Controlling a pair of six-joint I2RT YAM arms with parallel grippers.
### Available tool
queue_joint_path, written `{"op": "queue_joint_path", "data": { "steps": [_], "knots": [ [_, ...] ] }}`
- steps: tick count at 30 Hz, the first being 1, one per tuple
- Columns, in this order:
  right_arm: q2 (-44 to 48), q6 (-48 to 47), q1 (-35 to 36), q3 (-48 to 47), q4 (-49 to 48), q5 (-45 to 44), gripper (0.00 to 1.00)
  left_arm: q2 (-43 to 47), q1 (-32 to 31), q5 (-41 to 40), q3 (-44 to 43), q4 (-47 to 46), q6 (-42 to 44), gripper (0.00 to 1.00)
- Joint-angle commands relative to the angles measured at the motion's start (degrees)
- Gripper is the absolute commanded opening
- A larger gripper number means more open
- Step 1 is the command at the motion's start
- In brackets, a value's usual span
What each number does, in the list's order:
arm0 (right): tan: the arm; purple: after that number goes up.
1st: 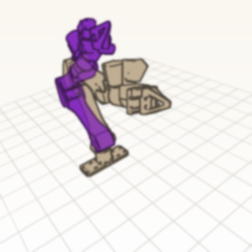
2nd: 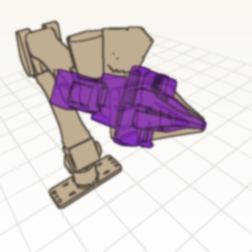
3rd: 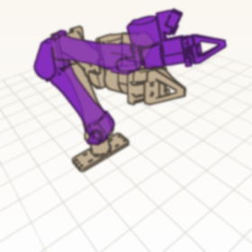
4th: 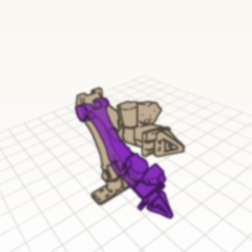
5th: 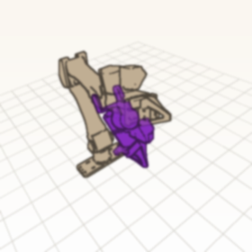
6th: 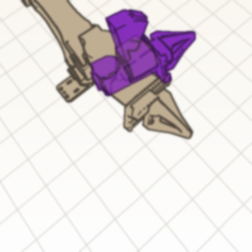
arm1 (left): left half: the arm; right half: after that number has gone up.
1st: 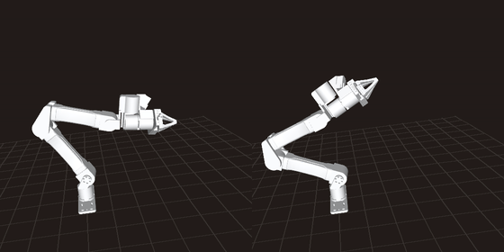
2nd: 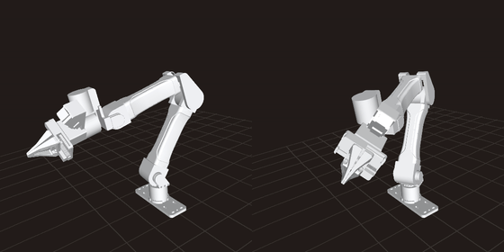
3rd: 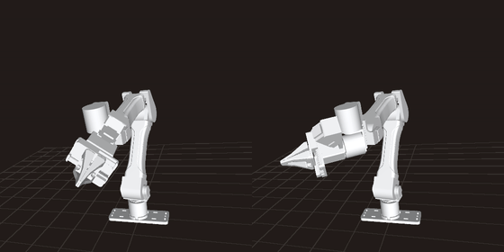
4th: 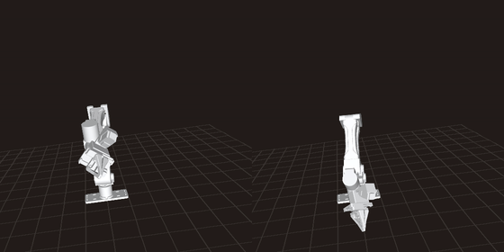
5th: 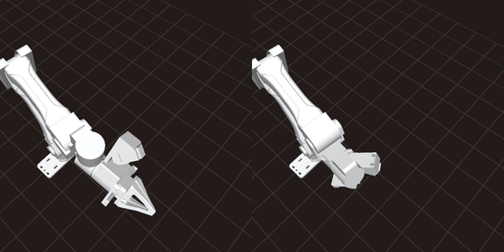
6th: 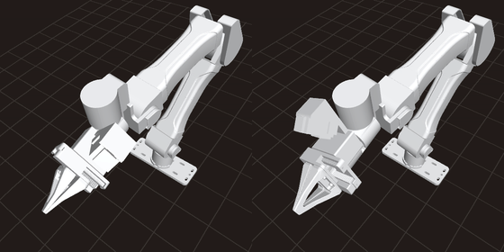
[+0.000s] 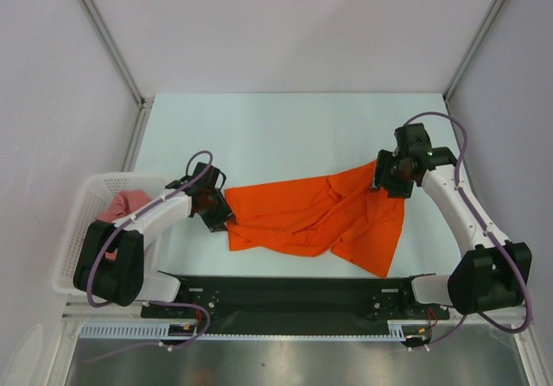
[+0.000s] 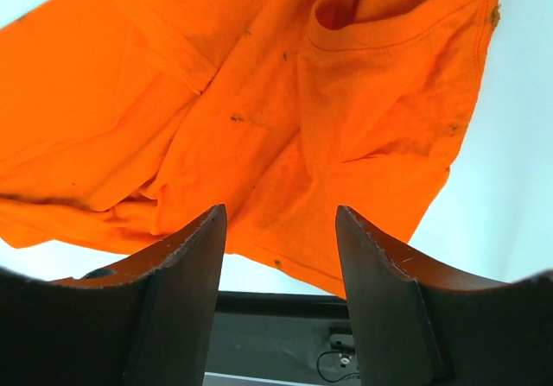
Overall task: Fold and stack the t-shirts
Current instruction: Flatten the tshirt out
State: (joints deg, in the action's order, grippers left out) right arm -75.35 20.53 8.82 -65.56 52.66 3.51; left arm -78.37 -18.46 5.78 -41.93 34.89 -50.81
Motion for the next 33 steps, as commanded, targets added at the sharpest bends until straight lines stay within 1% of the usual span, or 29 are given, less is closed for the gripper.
{"op": "queue_joint_path", "data": {
  "steps": [1,4,8,13,21,23,25,26,28,29,32,33],
  "knots": [
    [2.31,-1.11,-0.47,0.61,0.86,0.01,0.59,0.24,0.35,-1.65,0.27,-1.41,-1.05,0.41],
    [2.49,-1.02,-0.65,1.05,0.95,0.18,0.59,0.06,0.35,-0.95,0.27,-0.63,-0.87,0.42],
    [2.84,-0.94,-0.73,1.05,1.04,0.18,0.59,1.9,0.35,-1.65,1.24,-0.09,-0.96,0.47],
    [2.75,-0.67,-0.73,1.49,0.77,0.36,0.59,2.17,0.35,-2.18,1.15,0.53,-0.61,0.48],
    [3.02,-0.5,-0.65,1.84,0.6,0.45,0.59,-1.96,0.35,-1.91,-0.87,-1.23,0.97,0.4],
    [3.28,-0.5,-0.73,1.93,0.6,0.36,0.59,-2.05,0.35,-2.0,-0.78,-1.32,1.15,0.35],
    [3.37,-0.5,-0.73,2.19,0.86,0.18,0.59,-1.62,0.35,-2.18,-0.7,-1.58,1.41,0.32],
    [3.37,-0.32,-0.82,2.28,0.95,-0.16,0.59,-1.44,0.35,-2.18,-0.61,-1.67,1.41,0.26],
    [3.19,-0.06,-0.82,2.63,1.56,-0.52,0.59,-1.0,0.35,-2.35,-0.78,-1.93,1.67,0.19],
    [3.11,0.29,-0.73,2.72,1.83,-0.87,0.59,-0.91,0.35,-2.35,-1.13,-2.02,2.02,0.12],
    [3.02,1.43,-0.73,3.42,2.44,-1.74,0.59,0.14,0.35,-2.79,-2.36,-1.41,2.91,0.0],
    [2.58,1.96,-0.82,3.68,2.62,-2.1,0.59,0.58,0.35,-3.31,-2.89,-1.06,3.34,0.0]
  ]
}}
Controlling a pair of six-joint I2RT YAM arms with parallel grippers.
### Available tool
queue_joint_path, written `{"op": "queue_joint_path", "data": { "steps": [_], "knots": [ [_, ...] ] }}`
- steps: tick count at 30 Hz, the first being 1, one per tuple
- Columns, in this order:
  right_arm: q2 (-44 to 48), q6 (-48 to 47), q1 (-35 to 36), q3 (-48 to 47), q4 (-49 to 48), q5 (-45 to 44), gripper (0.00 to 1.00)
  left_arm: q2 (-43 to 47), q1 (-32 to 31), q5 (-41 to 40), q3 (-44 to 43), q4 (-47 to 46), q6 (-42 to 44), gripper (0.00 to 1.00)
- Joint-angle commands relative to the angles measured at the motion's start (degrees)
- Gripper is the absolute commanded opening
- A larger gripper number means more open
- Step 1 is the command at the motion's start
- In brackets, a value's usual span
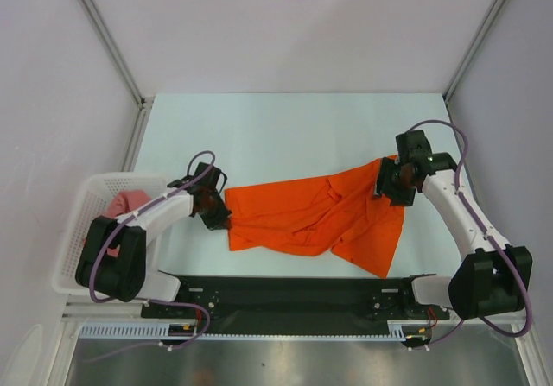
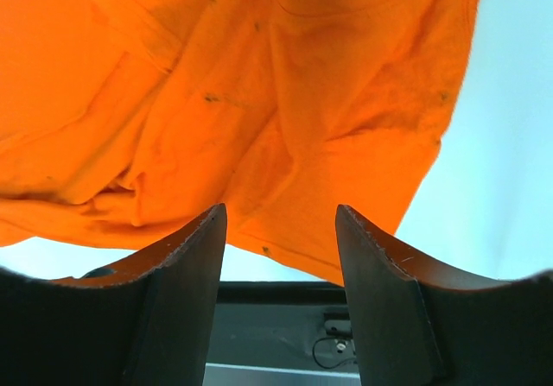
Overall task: Fold and stack the t-shirts
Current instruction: Flatten the tshirt out
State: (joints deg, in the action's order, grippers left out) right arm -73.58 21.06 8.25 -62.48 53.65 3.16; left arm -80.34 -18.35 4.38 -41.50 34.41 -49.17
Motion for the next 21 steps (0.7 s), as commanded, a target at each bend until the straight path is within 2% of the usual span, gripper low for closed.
{"op": "queue_joint_path", "data": {
  "steps": [1,6,8,13,21],
  "knots": [
    [0.46,2.05,-0.25,1.13,2.59,-2.71,0.59,2.99,0.07,-2.97,-4.02,0.99,2.84,0.01],
    [-1.13,6.44,-2.27,4.9,4.71,-1.93,0.57,8.25,-0.55,-15.69,-12.81,7.24,7.41,0.0],
    [-0.69,6.8,-2.71,7.35,2.79,-0.35,0.55,8.97,-0.55,-17.12,-16.14,8.91,9.52,0.0],
    [-4.37,6.98,-2.1,10.09,-3.54,2.37,0.51,10.02,-0.55,-16.26,-19.5,10.32,11.37,0.0],
    [-15.0,6.1,-1.48,7.91,-10.49,2.55,0.5,9.94,0.77,-11.33,-17.48,10.76,12.34,0.0]
  ]
}}
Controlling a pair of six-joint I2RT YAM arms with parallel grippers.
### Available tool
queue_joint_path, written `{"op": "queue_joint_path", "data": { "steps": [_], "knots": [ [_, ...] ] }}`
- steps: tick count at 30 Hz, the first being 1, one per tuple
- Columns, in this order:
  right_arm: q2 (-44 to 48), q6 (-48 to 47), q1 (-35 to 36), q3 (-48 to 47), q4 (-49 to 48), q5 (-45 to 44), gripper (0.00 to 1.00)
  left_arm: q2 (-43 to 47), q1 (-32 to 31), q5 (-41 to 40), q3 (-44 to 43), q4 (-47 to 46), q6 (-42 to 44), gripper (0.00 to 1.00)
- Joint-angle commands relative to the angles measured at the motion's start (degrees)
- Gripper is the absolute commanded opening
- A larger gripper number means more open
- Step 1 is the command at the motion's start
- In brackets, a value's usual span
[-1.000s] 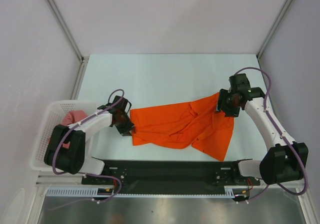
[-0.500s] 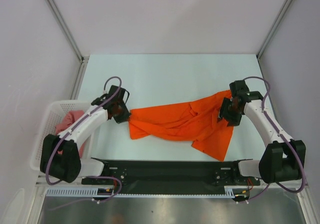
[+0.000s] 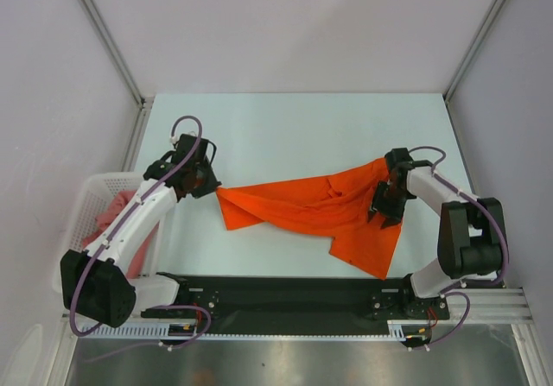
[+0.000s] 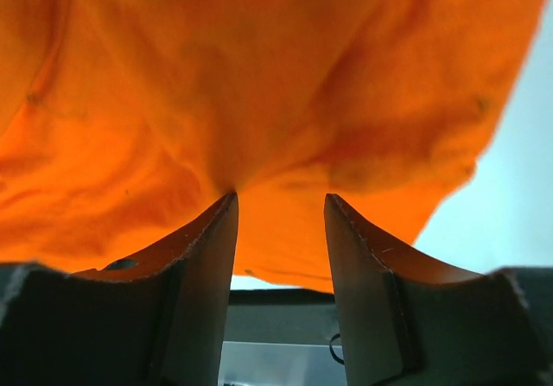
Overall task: Fold and stack the t-shirts
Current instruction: Flatten the tshirt out
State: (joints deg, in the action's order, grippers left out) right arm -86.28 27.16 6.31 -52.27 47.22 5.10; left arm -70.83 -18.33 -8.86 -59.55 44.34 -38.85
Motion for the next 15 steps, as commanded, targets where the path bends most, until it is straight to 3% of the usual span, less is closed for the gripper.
{"op": "queue_joint_path", "data": {
  "steps": [1,6,9,15],
  "knots": [
    [-3.18,0.09,0.55,-2.83,-4.24,0.96,0.5,0.34,1.01,2.88,0.75,0.84,2.29,0.0],
    [-7.06,0.44,1.34,-4.94,-4.86,1.58,0.5,0.95,1.89,5.78,4.08,-0.21,2.55,0.03],
    [-6.97,0.53,1.69,-4.77,-5.12,1.23,0.5,1.74,3.2,7.45,5.14,-1.27,2.9,0.0],
    [-7.67,1.84,2.74,-4.24,-7.66,-0.01,0.5,3.5,4.17,6.05,6.11,-1.18,1.67,0.0]
  ]
}}
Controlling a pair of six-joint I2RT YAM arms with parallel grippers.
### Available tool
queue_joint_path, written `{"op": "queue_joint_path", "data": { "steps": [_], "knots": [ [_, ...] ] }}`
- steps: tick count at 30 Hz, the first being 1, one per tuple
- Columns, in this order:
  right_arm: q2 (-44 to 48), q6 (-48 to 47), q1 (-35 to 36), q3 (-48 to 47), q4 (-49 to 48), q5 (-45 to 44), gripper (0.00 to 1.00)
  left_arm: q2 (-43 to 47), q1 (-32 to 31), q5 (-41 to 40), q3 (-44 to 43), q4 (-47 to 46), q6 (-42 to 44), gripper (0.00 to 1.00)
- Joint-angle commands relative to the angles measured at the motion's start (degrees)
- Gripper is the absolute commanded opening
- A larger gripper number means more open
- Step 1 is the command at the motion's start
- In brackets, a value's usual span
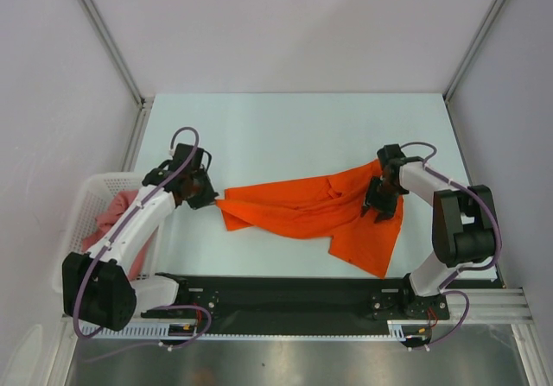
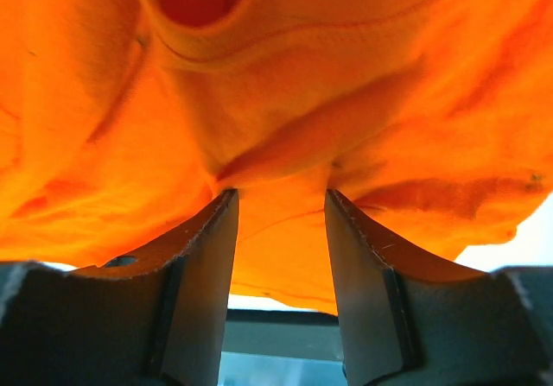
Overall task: Fold and stack the t-shirts
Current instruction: Flatten the tshirt out
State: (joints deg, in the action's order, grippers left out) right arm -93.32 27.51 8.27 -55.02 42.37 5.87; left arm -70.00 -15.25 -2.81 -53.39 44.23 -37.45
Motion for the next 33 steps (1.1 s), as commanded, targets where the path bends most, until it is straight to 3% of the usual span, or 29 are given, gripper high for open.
{"op": "queue_joint_path", "data": {
  "steps": [1,6,12,17,19,25,30,33],
  "knots": [
    [-1.59,1.93,1.21,-1.58,-3.43,-0.77,0.49,2.85,1.36,-0.79,-0.23,-0.99,0.27,0.0],
    [-8.1,1.67,3.76,-6.31,-5.98,-0.86,0.49,0.48,5.56,-1.59,-5.58,-1.16,2.03,0.0],
    [-16.44,-0.78,6.32,-19.66,-4.06,0.28,0.49,-4.53,8.3,-2.46,-14.37,-1.25,4.22,0.0],
    [-13.48,-2.55,5.79,-24.7,4.53,-1.64,0.52,-5.85,9.27,-5.01,-17.45,-1.43,6.16,0.0],
    [-5.94,-2.2,3.78,-21.2,6.84,-3.14,0.57,-6.47,9.36,-3.88,-17.37,-1.6,6.95,0.0],
    [13.92,0.34,1.04,-0.72,9.75,1.15,0.56,-6.99,9.27,1.74,-11.84,-4.67,5.64,0.0],
    [18.96,3.52,0.78,12.29,6.77,4.84,0.51,-6.73,9.18,2.28,-11.74,-5.12,6.07,0.0],
    [19.05,4.66,0.78,13.01,5.88,3.99,0.47,-6.47,9.18,2.28,-11.92,-5.12,6.07,0.0]
  ]
}}
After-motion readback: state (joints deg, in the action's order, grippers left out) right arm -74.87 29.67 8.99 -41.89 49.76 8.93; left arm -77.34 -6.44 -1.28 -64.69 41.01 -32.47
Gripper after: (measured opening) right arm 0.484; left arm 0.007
